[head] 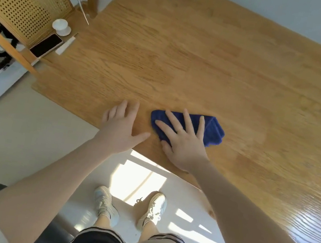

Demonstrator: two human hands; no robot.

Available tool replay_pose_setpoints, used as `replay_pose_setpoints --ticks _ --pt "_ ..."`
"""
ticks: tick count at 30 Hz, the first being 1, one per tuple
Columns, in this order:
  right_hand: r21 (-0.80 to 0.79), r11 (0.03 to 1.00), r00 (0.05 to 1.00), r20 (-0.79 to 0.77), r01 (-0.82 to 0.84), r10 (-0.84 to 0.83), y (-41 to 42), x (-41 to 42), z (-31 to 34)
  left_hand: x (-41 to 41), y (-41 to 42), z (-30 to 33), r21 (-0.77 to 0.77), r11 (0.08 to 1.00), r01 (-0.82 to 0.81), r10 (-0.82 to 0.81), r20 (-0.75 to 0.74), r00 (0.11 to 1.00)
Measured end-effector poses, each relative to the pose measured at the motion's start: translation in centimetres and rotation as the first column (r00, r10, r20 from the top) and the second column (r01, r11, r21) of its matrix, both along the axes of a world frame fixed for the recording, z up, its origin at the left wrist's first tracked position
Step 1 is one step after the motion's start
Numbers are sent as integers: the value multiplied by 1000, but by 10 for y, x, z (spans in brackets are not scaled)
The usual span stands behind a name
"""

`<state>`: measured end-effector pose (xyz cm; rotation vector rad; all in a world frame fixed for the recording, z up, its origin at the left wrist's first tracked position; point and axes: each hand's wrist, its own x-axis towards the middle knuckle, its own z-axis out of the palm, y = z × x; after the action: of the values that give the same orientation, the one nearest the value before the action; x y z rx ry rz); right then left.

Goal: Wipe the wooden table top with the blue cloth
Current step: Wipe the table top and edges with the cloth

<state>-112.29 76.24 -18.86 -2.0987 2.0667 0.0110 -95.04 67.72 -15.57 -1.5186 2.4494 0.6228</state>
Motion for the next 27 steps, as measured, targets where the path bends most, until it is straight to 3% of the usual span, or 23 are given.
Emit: replay_pose_setpoints --ticks 3,5,10,13,15,17,19,21,24,27 --pt "8 950 948 62 312 -312 -32 -7 -1 17 -12 1 16 999 35 -34 -56 998" --pt "12 926 923 84 377 -376 -39 11 1 27 -22 1 -6 999 54 -54 -93 994" --pt "11 983 980 74 183 -183 -17 81 -3 49 -53 -2 -90 994 57 -64 -73 995" --pt "30 992 990 57 125 -127 -31 69 -2 59 -73 -3 -63 991 118 -121 -41 992" --pt "32 985 984 42 170 -172 -48 50 -1 64 -85 -3 -122 957 263 -253 91 963" --pt "15 946 945 55 323 -323 -65 32 0 70 -94 0 -217 900 379 -329 232 915" --pt "1 888 886 58 460 -459 -78 26 -1 77 -104 2 -250 894 372 -303 274 913" --pt "-21 861 860 60 509 -507 -79 31 -2 87 -112 2 -181 932 314 -252 297 921" --pt "-98 893 899 51 439 -436 -57 73 -7 101 -119 -7 -59 960 274 -247 284 926" --pt "-99 941 946 50 324 -320 -38 126 -11 107 -121 -15 -55 961 269 -256 179 950"
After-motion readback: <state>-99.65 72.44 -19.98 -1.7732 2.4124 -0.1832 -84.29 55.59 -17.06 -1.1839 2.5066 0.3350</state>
